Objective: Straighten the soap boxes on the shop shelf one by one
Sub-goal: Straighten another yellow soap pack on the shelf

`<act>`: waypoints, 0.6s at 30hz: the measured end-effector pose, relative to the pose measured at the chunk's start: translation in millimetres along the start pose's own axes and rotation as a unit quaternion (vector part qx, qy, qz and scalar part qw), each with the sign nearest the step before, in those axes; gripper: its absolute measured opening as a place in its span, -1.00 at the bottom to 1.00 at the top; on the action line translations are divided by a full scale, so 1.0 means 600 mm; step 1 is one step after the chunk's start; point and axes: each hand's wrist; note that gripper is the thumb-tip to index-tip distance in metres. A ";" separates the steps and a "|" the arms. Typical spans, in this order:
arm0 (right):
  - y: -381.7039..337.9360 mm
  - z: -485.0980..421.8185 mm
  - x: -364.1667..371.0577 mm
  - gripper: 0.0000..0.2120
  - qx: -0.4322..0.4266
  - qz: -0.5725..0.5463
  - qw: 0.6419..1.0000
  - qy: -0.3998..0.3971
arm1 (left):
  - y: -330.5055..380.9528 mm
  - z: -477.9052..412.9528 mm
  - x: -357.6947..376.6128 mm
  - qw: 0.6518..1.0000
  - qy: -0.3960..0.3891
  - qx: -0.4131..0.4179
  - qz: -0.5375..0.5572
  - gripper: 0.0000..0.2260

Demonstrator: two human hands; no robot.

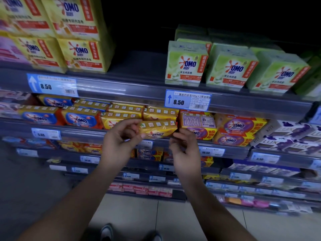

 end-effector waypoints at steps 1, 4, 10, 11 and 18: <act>-0.001 -0.001 -0.004 -0.58 -0.008 -0.003 1.000 -0.011 | 0.006 0.002 -0.014 0.999 -0.009 -0.018 0.033 -0.68; -0.006 -0.006 -0.022 -0.57 -0.029 -0.024 0.993 -0.110 | 0.020 0.009 -0.037 0.992 -0.027 -0.064 0.103 -0.74; -0.034 -0.005 -0.061 -0.67 -0.040 -0.026 0.990 -0.136 | 0.024 0.024 -0.036 0.971 0.010 -0.167 0.168 -0.69; -0.037 -0.004 -0.065 -0.66 -0.028 -0.042 0.990 -0.132 | 0.026 0.026 -0.035 0.967 0.017 -0.183 0.174 -0.65; -0.038 0.005 -0.077 -0.91 0.024 -0.082 0.987 -0.139 | 0.038 0.054 -0.027 0.953 0.050 -0.203 0.219 -0.78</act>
Point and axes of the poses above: each hand's wrist, its own z-axis away from the middle knuckle, its own x-axis out of the palm, y = z × x, and after that the axes turned 14 degrees about z, right-handed
